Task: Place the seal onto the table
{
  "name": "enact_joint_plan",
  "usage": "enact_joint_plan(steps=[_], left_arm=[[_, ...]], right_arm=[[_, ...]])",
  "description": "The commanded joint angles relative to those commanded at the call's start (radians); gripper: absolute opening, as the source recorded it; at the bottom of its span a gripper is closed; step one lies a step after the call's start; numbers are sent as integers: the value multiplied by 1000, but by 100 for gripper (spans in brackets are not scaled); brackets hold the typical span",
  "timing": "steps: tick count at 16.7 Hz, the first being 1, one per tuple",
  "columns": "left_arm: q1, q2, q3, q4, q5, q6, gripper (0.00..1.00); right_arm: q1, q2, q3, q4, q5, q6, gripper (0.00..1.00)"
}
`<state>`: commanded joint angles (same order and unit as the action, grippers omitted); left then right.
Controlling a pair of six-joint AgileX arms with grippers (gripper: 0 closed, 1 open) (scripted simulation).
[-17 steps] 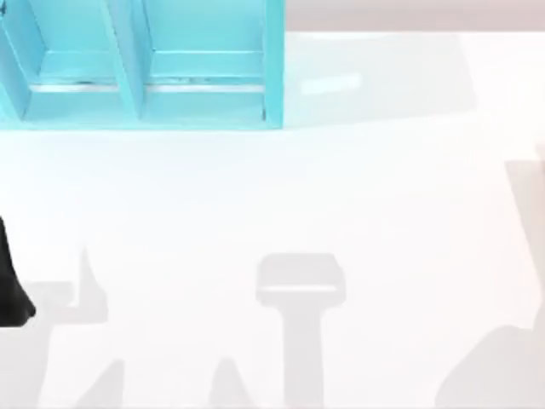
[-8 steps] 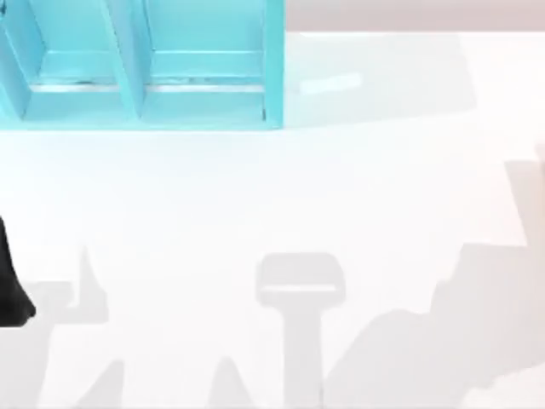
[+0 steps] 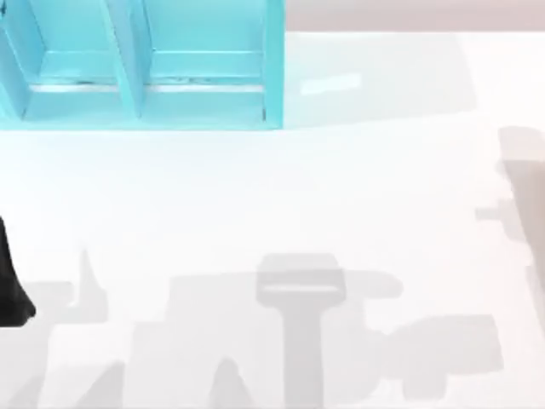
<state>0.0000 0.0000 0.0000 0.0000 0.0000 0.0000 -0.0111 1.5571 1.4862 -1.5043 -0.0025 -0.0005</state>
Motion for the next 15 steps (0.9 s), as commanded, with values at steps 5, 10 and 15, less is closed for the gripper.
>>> enact_joint_plan(steps=[5, 10, 15], left_arm=[[0, 0, 0, 0, 0, 0, 100], [0, 0, 0, 0, 0, 0, 100], [0, 0, 0, 0, 0, 0, 100]], right_arm=[[5, -3, 4, -7, -2, 10, 0], [81, 116, 74, 58, 1, 64, 0], [210, 426, 198, 201, 2, 209, 0]])
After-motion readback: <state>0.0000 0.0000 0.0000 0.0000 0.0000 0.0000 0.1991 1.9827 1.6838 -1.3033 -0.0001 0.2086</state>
